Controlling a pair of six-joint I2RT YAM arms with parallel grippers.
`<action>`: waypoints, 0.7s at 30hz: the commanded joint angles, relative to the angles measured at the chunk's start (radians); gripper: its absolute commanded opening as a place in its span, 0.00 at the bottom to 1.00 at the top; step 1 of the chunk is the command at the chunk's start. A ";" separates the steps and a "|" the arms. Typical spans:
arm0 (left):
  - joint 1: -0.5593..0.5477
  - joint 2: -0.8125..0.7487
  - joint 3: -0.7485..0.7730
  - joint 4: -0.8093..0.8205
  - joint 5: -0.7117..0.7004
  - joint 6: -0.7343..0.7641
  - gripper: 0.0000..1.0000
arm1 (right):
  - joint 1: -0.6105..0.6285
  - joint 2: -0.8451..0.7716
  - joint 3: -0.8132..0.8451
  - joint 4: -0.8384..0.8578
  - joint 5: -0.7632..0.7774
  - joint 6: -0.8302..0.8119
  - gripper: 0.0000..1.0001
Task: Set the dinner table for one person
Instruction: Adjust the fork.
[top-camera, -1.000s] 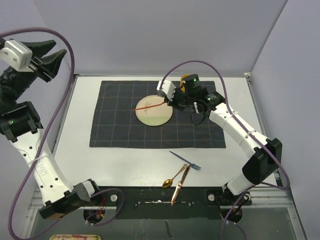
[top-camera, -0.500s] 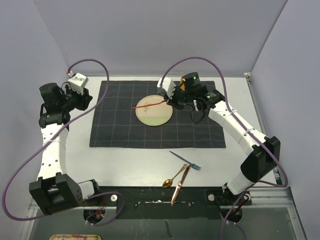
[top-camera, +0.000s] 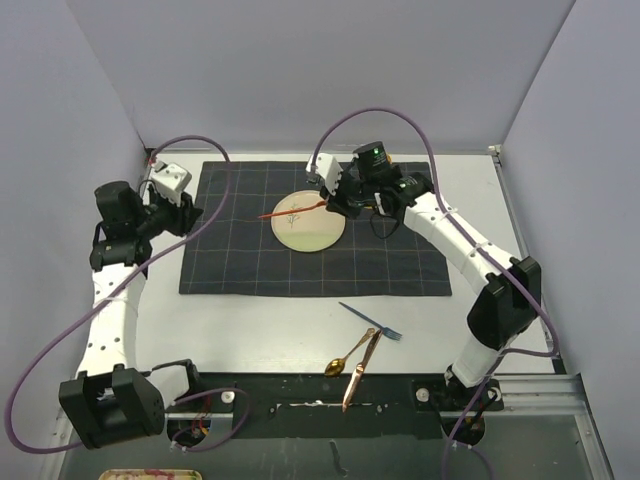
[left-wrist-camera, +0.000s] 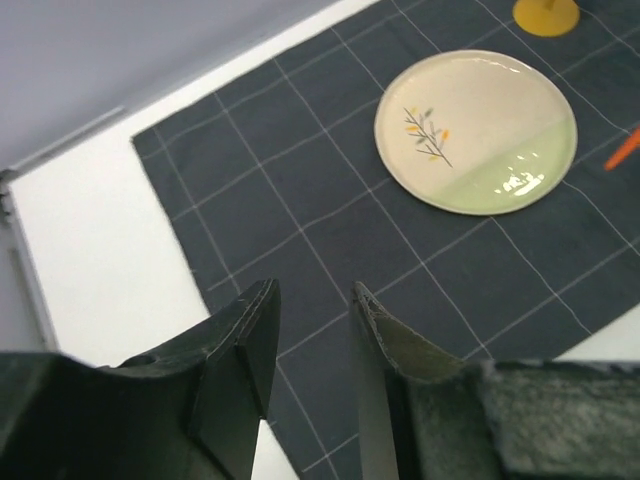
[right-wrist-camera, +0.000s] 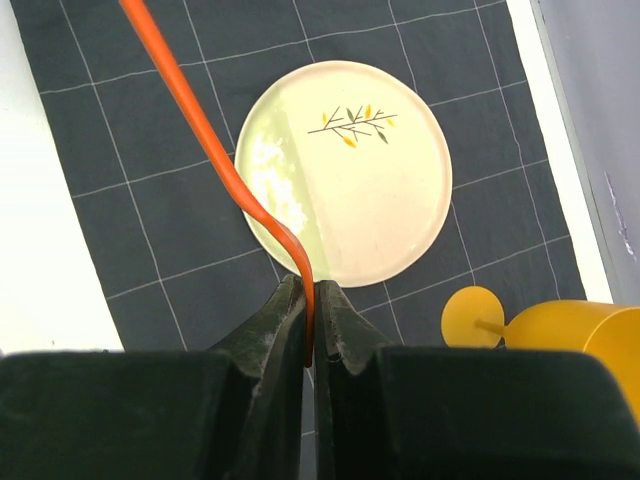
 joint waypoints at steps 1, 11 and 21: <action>-0.055 -0.012 -0.032 0.030 0.077 0.000 0.31 | 0.010 0.026 0.086 0.009 -0.028 0.011 0.00; -0.199 -0.029 -0.016 -0.056 0.050 0.026 0.27 | 0.012 0.016 0.074 0.000 -0.024 0.008 0.00; -0.377 -0.021 0.039 -0.217 -0.026 0.157 0.28 | 0.012 -0.001 0.037 0.013 -0.046 0.011 0.00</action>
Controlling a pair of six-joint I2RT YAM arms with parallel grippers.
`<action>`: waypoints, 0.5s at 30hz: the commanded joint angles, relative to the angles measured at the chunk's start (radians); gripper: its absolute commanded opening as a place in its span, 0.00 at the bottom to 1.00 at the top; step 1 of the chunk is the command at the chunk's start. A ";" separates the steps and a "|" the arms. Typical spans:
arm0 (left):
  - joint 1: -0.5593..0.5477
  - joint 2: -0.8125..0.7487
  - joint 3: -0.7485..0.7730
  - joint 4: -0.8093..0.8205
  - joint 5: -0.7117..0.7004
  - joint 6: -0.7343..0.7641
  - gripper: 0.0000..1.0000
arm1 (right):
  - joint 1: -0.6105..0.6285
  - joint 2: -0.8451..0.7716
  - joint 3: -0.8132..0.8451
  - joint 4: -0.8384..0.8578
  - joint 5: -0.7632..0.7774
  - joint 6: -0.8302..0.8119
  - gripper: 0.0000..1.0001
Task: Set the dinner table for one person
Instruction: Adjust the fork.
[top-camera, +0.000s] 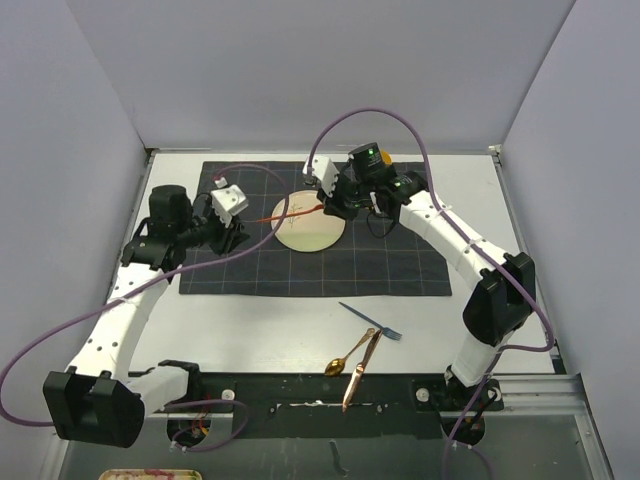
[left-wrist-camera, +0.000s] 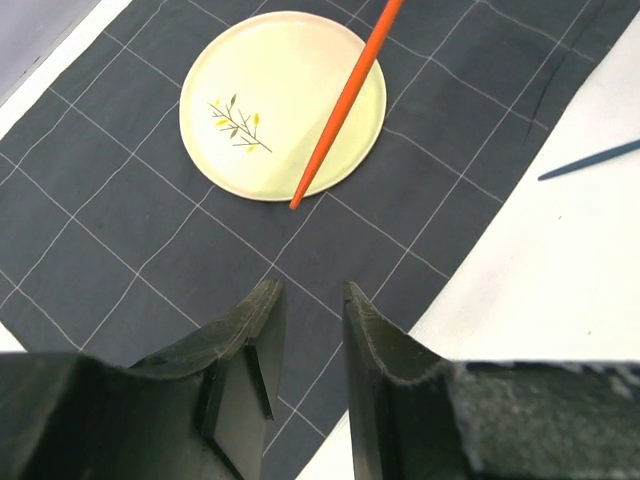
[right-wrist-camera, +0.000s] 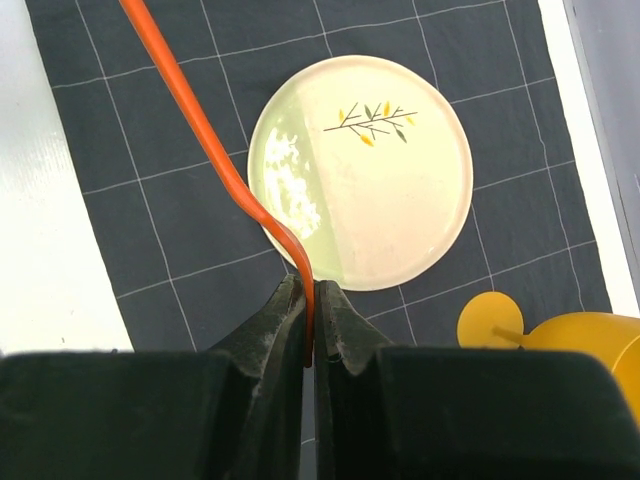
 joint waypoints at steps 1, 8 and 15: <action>-0.071 -0.027 0.065 -0.068 -0.063 0.100 0.28 | 0.005 -0.051 0.000 0.037 -0.036 0.011 0.00; -0.123 0.002 0.083 -0.095 -0.110 0.156 0.33 | 0.004 -0.072 -0.032 0.052 -0.041 0.010 0.00; -0.126 0.013 0.088 -0.088 -0.123 0.184 0.40 | 0.004 -0.064 -0.018 0.037 -0.051 0.007 0.00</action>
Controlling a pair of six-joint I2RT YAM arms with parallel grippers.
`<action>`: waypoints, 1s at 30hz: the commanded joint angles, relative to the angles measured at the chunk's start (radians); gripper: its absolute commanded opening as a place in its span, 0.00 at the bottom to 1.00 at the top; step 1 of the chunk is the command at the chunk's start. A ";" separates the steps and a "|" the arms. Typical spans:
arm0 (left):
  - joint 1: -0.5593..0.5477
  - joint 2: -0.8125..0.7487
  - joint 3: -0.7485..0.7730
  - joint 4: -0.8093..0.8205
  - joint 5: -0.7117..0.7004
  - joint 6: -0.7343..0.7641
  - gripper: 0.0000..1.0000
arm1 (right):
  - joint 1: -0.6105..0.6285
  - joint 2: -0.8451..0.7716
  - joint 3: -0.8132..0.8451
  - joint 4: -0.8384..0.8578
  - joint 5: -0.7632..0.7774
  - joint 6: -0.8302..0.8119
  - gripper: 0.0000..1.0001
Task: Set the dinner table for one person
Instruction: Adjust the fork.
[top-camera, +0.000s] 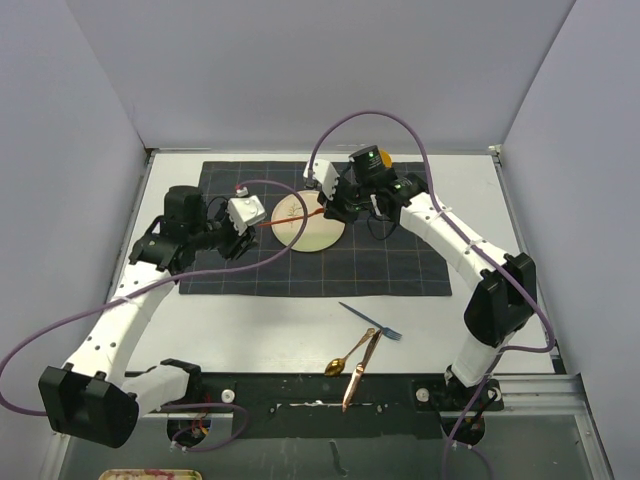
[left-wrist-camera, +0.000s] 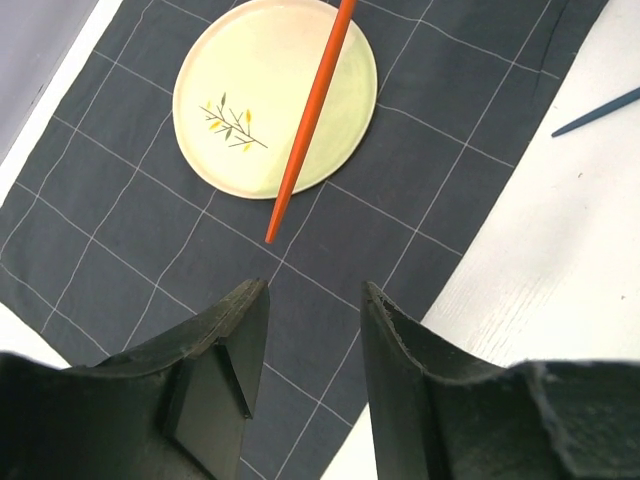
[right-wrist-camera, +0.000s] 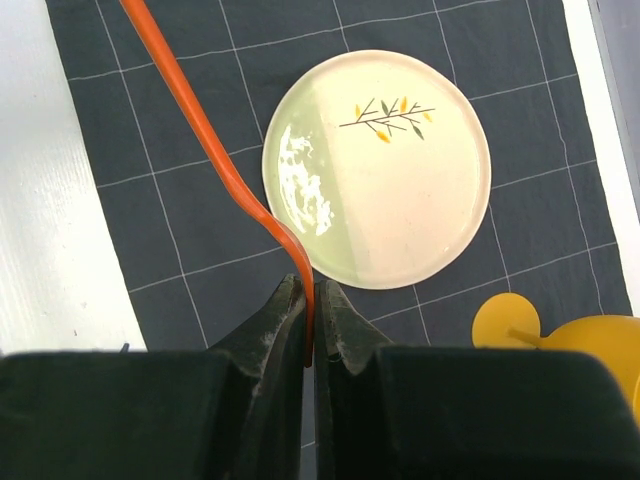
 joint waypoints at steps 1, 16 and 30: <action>-0.005 0.008 0.049 0.001 -0.012 0.043 0.40 | 0.005 -0.051 0.018 0.033 -0.033 0.007 0.00; -0.026 0.071 0.093 0.028 0.006 0.091 0.40 | 0.006 -0.014 0.042 0.007 -0.068 0.003 0.00; -0.077 0.135 0.121 0.043 0.000 0.113 0.41 | 0.012 0.042 0.077 0.014 -0.103 0.013 0.00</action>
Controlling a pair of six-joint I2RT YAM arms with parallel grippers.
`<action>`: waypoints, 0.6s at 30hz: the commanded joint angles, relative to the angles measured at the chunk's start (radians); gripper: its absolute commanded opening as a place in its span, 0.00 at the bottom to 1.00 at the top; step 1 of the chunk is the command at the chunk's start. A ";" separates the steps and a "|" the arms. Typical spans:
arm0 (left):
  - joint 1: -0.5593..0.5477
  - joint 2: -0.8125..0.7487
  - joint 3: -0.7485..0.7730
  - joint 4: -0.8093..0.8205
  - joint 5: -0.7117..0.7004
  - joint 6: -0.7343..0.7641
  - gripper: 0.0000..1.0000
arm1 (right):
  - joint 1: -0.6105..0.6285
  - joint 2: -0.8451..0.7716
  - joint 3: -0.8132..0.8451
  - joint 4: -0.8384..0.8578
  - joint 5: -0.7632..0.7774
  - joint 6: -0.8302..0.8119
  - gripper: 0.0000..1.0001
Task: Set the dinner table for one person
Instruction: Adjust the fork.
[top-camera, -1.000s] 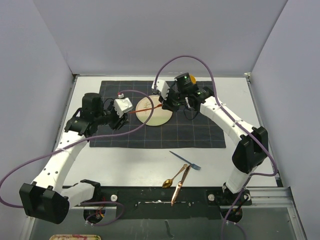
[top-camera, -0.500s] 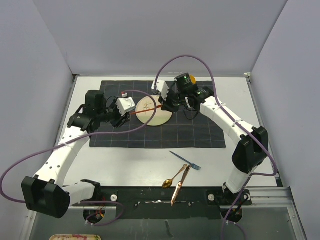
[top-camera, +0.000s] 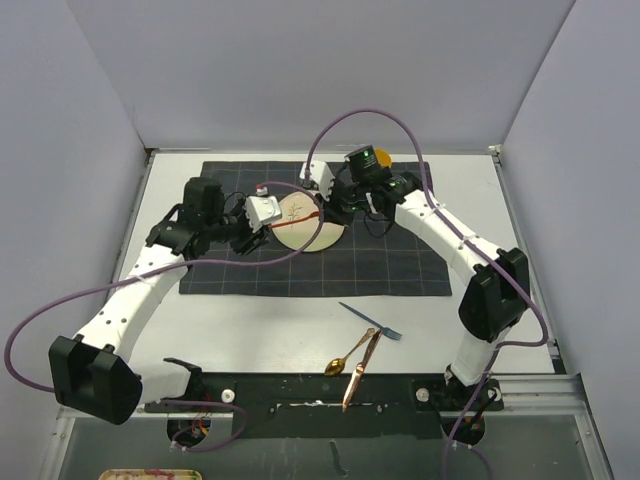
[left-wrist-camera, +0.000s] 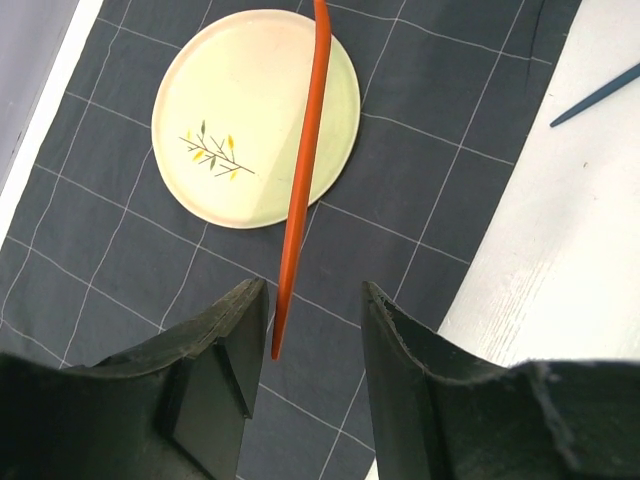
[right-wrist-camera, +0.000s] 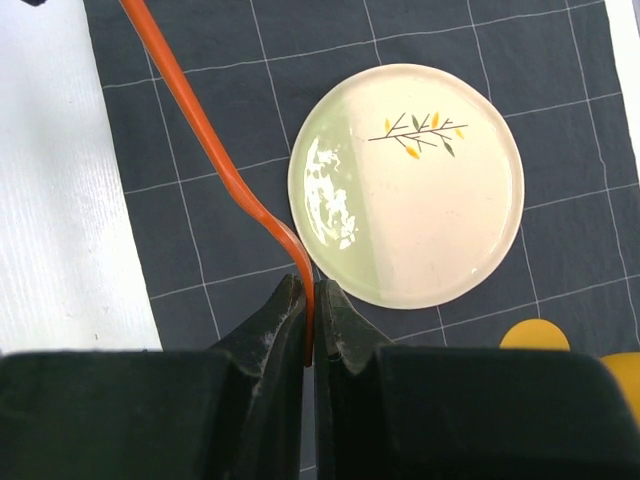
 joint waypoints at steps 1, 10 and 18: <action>-0.014 0.024 0.055 0.051 0.001 0.024 0.40 | 0.011 0.010 0.053 0.033 -0.041 0.013 0.00; -0.042 0.074 0.063 0.081 -0.033 0.048 0.38 | 0.012 0.021 0.071 0.030 -0.054 0.015 0.00; -0.054 0.108 0.078 0.104 -0.055 0.052 0.31 | 0.012 0.021 0.069 0.028 -0.061 0.006 0.00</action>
